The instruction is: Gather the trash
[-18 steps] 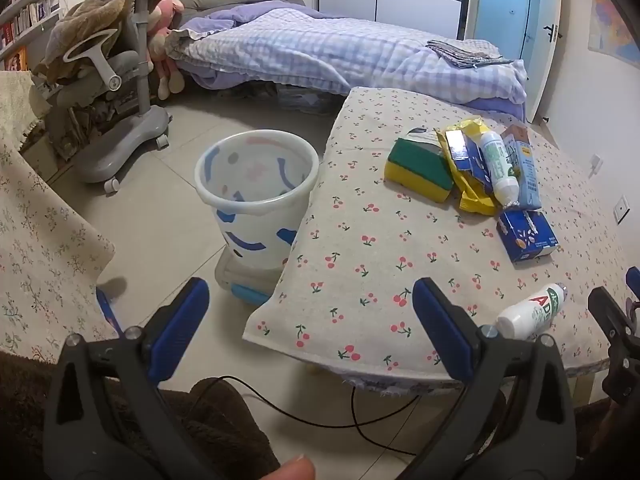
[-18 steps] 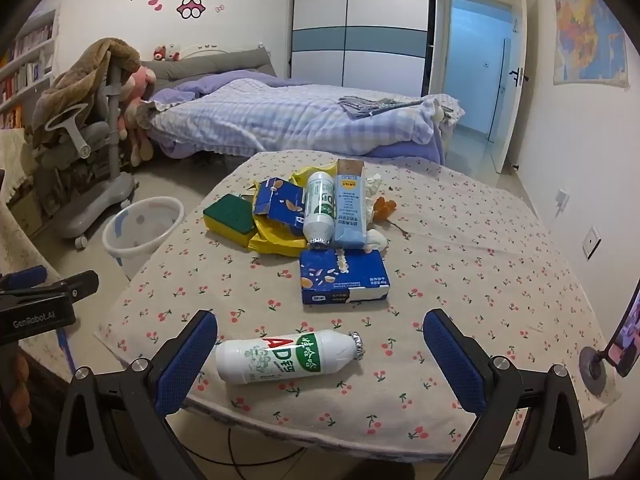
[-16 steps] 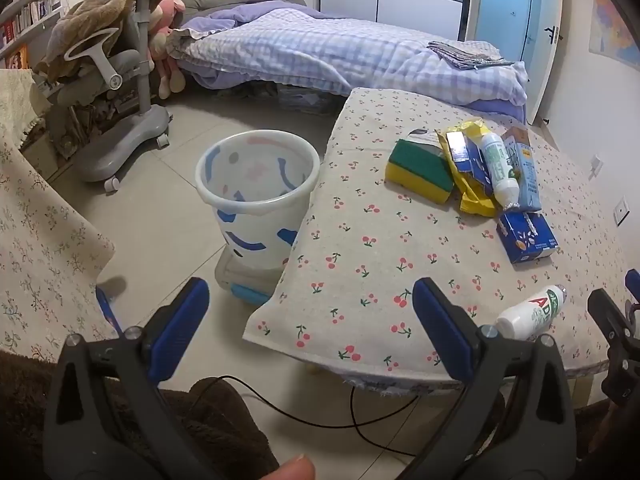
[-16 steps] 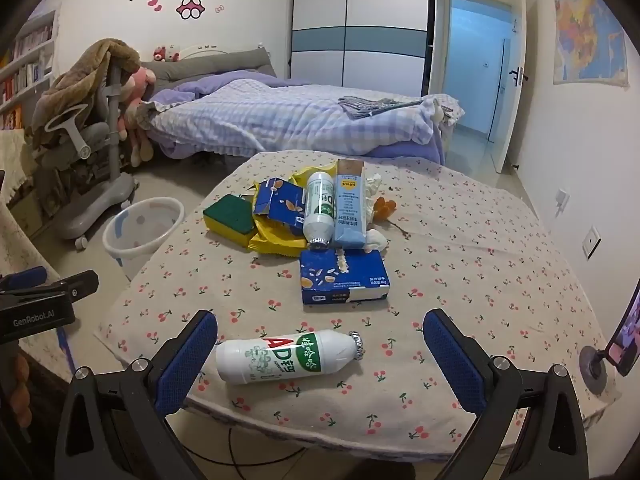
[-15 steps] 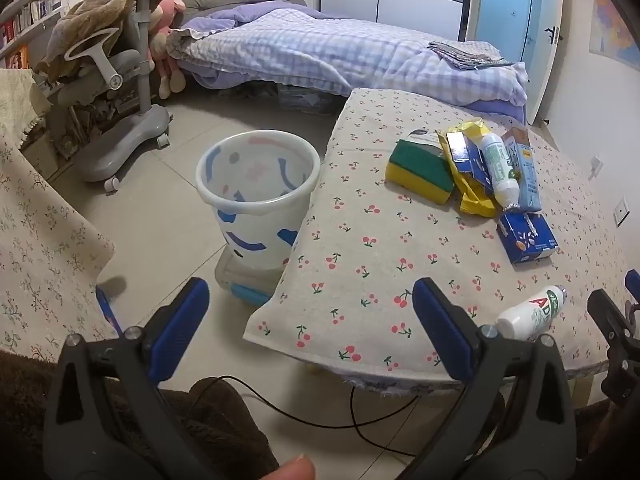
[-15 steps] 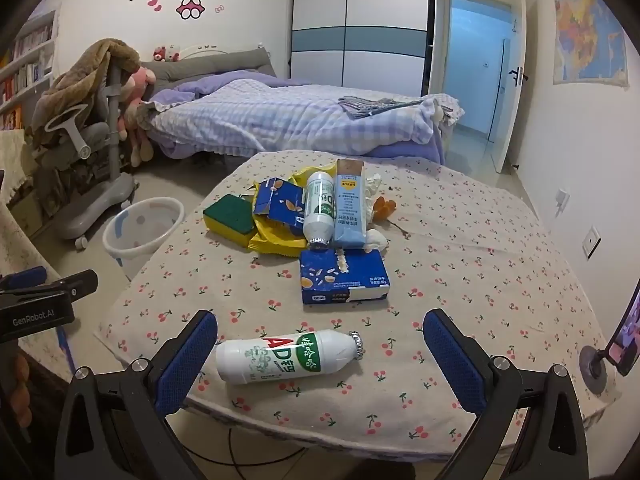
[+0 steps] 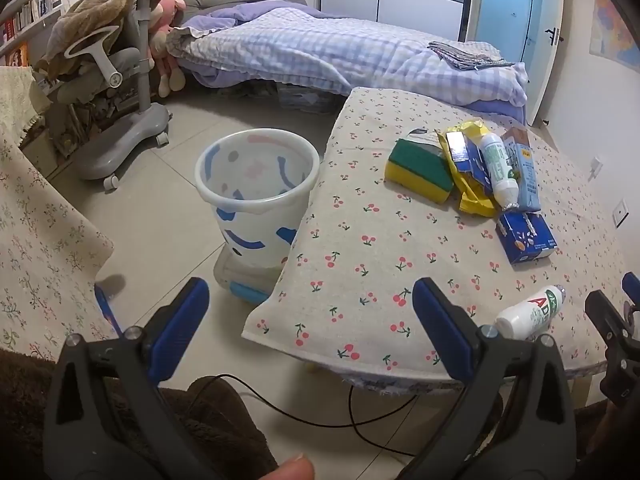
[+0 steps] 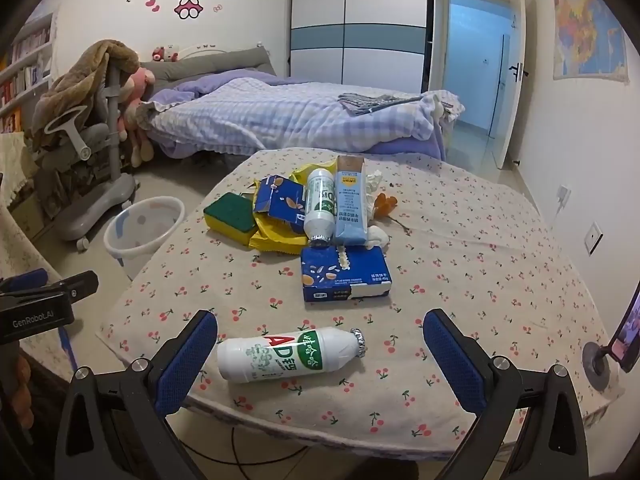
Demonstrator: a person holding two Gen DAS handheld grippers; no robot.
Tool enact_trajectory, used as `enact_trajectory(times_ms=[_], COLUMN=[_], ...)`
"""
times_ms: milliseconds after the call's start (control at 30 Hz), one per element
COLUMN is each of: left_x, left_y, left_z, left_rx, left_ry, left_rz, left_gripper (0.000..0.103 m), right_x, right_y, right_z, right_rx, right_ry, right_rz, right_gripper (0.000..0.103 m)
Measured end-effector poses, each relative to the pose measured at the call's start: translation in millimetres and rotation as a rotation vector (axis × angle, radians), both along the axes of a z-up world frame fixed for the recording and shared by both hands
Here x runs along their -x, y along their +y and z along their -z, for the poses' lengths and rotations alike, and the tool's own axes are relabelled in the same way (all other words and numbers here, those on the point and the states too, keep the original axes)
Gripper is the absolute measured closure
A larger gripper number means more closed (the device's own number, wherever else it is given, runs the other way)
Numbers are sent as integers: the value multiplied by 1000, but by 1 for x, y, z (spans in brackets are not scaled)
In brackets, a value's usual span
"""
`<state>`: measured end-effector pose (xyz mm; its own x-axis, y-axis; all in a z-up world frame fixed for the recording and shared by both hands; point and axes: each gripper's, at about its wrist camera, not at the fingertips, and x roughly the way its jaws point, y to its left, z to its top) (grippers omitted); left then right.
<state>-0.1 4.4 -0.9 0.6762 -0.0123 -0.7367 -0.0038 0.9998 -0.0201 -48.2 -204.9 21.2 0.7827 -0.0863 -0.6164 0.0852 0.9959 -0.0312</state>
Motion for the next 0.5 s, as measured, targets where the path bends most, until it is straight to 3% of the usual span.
enact_trajectory(times_ms=[500], left_x=[1], left_y=[-1], left_z=[0], left_rx=[-4], left_ry=[2], left_rz=[8], left_gripper=[2], right_x=[1], right_y=[1], right_z=[0], right_rx=[-7], right_ry=[1], right_rz=[1], right_gripper=[0])
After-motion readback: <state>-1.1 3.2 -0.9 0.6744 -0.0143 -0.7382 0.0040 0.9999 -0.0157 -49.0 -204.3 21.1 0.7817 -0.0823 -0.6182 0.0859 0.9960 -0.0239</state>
